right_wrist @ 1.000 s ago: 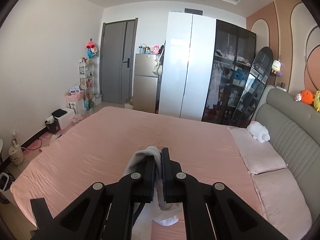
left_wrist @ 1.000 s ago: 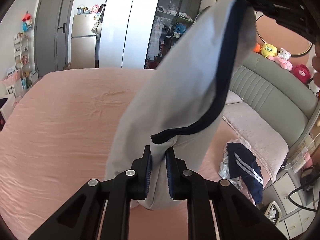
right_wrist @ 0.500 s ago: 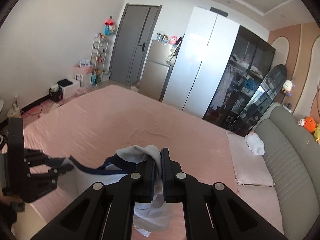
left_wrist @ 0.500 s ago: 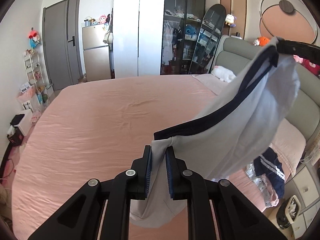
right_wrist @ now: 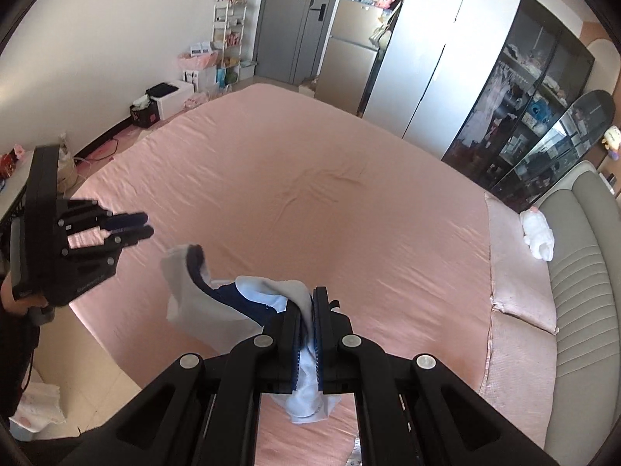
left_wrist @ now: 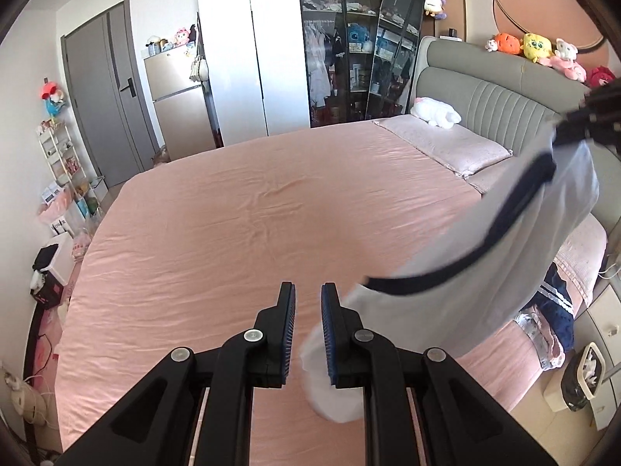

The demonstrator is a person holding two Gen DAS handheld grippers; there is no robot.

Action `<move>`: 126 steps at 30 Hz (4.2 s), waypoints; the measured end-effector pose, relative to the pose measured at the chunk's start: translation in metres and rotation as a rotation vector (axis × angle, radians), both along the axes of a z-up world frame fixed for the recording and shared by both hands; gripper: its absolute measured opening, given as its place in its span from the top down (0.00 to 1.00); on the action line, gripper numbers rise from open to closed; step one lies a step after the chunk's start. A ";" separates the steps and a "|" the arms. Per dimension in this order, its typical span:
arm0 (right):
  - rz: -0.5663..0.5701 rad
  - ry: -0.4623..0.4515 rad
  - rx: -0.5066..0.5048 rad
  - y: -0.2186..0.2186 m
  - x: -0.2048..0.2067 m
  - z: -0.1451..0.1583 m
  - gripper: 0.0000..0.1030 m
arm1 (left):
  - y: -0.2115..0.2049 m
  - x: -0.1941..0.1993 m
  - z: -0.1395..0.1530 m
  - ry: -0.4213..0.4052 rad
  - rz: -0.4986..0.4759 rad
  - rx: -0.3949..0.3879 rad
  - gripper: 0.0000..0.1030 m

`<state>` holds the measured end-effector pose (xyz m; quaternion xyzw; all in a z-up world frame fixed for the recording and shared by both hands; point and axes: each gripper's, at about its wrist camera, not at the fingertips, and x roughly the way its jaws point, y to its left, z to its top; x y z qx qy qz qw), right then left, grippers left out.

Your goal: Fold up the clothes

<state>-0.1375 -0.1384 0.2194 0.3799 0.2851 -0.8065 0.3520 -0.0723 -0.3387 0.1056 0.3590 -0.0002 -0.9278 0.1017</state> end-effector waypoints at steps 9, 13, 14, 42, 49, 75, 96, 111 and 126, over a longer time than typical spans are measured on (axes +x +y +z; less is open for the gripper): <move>-0.011 -0.050 -0.009 0.002 -0.021 0.013 0.97 | 0.014 -0.007 -0.021 -0.050 -0.216 0.125 0.87; -0.001 -0.030 0.025 -0.002 -0.017 0.021 0.97 | 0.021 -0.010 -0.051 -0.058 -0.167 0.197 0.85; 0.016 -0.026 0.046 -0.003 -0.014 0.017 0.97 | 0.021 -0.011 -0.061 -0.078 -0.163 0.227 0.83; 0.220 -0.112 0.482 0.074 -0.086 -0.234 0.33 | 0.104 -0.118 -0.165 -0.455 -0.587 -0.003 0.00; 0.240 -0.169 0.491 0.082 -0.111 -0.274 0.33 | 0.111 -0.152 -0.190 -0.546 -0.599 0.073 0.00; 0.294 -0.179 0.539 0.075 -0.130 -0.344 0.33 | 0.131 -0.174 -0.218 -0.582 -0.719 0.116 0.48; 0.243 -0.095 0.664 0.073 -0.092 -0.314 0.93 | 0.131 -0.159 -0.187 -0.627 -0.649 0.175 0.88; 0.218 -0.072 0.544 0.063 -0.083 -0.225 0.95 | 0.094 -0.134 -0.100 -0.592 -0.578 0.084 0.88; 0.221 -0.100 0.579 0.069 -0.074 -0.221 0.93 | 0.102 -0.136 -0.100 -0.663 -0.656 0.036 0.78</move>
